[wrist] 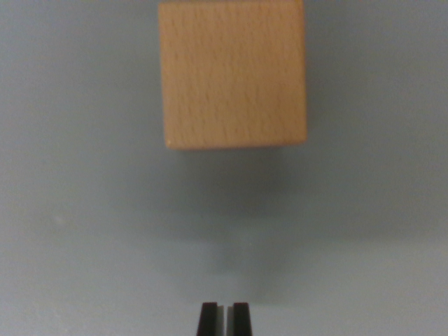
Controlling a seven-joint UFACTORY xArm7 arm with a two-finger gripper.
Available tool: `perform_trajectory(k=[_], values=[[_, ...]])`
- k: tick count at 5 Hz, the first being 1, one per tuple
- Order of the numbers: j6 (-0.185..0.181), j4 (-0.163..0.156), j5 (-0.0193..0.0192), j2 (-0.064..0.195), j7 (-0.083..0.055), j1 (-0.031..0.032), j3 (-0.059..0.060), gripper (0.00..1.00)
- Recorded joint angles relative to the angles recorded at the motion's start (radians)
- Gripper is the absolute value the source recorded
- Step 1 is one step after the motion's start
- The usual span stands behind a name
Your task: Push wooden cube
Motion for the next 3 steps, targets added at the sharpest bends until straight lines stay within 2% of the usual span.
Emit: perform_trajectory(k=[3], values=[[-0.017,-0.012,-0.0019,0.004,-0.001,-0.0013,-0.002,0.0]])
